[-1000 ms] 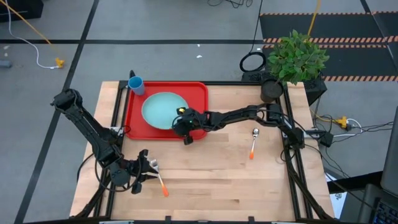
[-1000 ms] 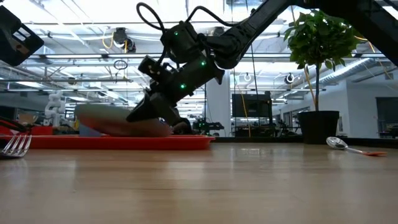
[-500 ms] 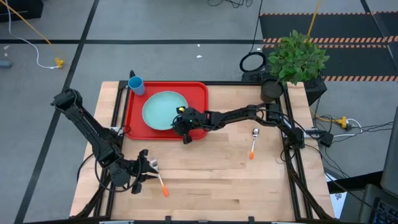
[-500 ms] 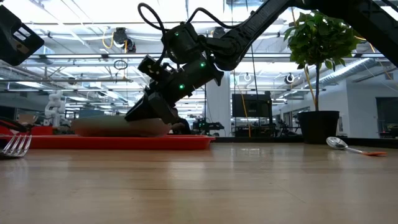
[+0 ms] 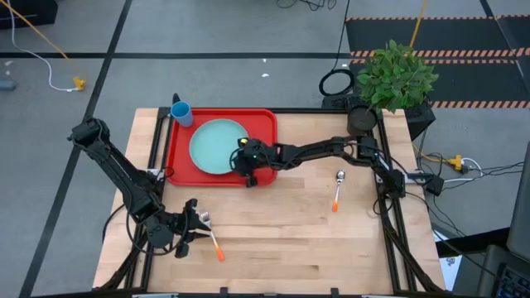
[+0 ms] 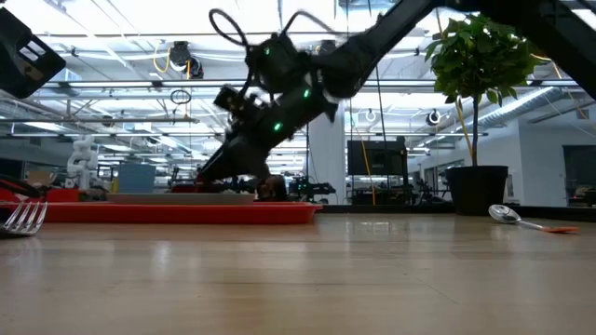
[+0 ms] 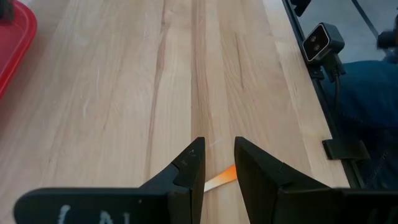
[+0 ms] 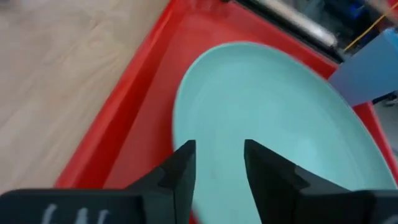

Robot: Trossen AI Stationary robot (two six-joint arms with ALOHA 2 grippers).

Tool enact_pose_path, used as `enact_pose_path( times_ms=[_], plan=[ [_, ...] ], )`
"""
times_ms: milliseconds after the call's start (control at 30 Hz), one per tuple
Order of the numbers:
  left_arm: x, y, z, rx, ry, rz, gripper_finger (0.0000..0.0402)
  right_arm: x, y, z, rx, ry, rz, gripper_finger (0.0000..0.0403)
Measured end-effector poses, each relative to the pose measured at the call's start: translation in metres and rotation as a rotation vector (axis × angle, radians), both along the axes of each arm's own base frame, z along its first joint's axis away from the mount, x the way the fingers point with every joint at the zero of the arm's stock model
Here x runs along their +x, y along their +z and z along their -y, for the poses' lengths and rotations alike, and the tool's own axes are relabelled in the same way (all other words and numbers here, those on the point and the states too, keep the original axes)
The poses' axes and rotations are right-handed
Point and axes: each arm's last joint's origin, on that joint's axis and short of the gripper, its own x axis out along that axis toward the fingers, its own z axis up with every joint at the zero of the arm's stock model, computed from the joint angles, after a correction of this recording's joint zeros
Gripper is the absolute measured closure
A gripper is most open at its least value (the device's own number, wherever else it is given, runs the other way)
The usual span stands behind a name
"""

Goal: Pick and place plate/cup/fork/spoon on tray
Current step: Put the orange fork on the red serving tray to the right of the light green plate

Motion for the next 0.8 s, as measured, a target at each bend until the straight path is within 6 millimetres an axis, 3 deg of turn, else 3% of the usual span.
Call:
enact_pose_path(
  times_ms=[200, 433, 633, 800],
  plan=[
    [0.004, 0.000, -0.004, -0.064, 0.075, -0.015, 0.0314, -0.036, 0.061, -0.022, 0.101, -0.012, -0.170, 0.0271],
    [0.008, -0.008, -0.004, -0.051, 0.022, -0.092, 0.0314, -0.089, 0.108, -0.065, 0.228, -0.041, -0.347, 0.0270],
    [0.015, -0.027, 0.001, -0.080, -0.047, -0.253, 0.0314, -0.132, 0.116, -0.110, 0.251, 0.065, -0.260, 0.0270],
    [0.026, -0.032, 0.005, -0.053, -0.092, -0.301, 0.0314, -0.167, 0.105, -0.132, 0.260, 0.170, -0.112, 0.0270]
  ],
)
